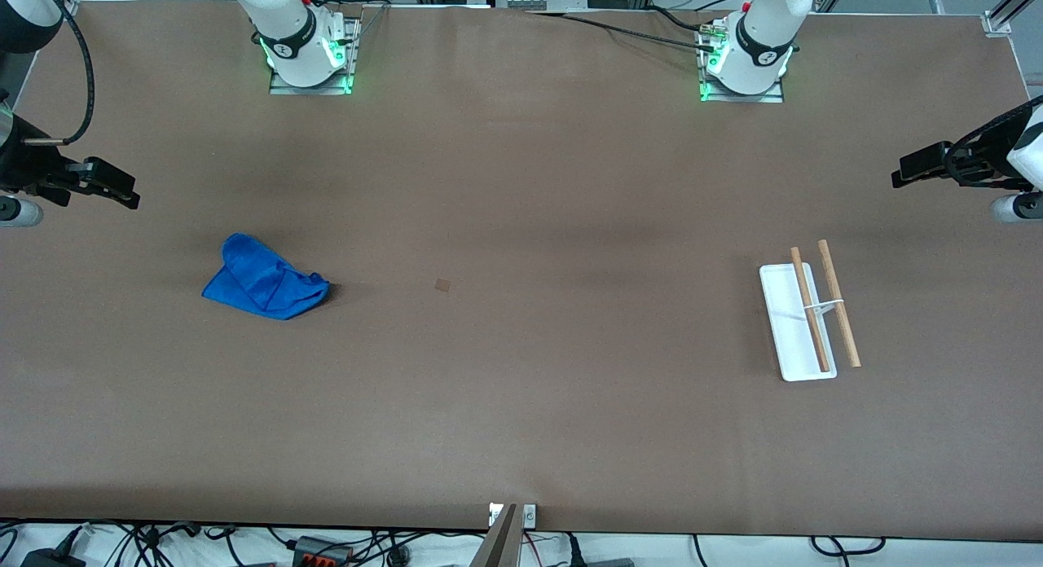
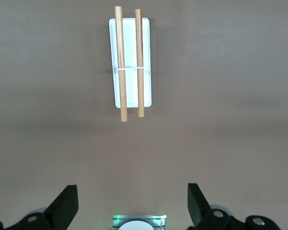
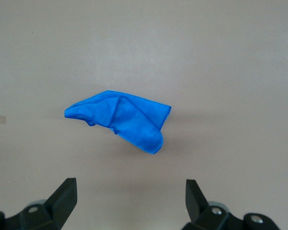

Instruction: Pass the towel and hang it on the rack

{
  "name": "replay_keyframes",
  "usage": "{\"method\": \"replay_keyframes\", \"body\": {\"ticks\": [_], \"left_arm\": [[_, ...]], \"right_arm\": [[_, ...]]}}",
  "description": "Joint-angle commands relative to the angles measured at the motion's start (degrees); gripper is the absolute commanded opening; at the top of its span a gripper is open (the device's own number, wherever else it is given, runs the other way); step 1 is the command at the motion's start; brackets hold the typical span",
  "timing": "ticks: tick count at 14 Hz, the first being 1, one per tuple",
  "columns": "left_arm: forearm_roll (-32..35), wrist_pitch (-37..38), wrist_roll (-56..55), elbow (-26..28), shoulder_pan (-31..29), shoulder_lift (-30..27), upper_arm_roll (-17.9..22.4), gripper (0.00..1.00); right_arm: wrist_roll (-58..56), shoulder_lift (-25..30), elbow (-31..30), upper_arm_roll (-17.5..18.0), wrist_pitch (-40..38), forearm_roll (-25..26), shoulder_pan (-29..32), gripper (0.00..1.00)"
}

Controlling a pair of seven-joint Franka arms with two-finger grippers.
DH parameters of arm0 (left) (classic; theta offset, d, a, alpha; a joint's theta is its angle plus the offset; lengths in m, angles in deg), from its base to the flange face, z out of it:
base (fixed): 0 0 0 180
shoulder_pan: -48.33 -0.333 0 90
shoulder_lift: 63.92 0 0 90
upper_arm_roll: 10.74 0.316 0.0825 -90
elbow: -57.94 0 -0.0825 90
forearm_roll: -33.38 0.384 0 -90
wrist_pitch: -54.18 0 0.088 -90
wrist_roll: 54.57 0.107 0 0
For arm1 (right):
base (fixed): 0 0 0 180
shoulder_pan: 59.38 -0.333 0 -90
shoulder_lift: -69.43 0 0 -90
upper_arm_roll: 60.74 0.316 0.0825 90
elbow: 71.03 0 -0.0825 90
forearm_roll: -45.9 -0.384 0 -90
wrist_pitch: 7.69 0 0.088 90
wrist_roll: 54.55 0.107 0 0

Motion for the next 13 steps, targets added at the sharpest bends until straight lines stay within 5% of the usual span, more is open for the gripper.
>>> {"method": "replay_keyframes", "body": {"ticks": [1, 8, 13], "left_arm": [[0.5, 0.7, 0.1, -1.4, -0.2, 0.6, 0.0, 1.00], [0.6, 0.8, 0.4, -1.5, -0.2, 0.6, 0.0, 1.00], [0.5, 0.8, 0.5, -1.5, -0.2, 0.6, 0.0, 1.00]], "right_arm": [[0.4, 0.2, -0.1, 0.7, -0.5, -0.6, 0.6, 1.00], [0.3, 0.1, -0.1, 0.8, -0.4, -0.5, 0.3, 1.00], [0.2, -4.7, -0.1, 0.8, -0.3, -0.5, -0.9, 1.00]]}}
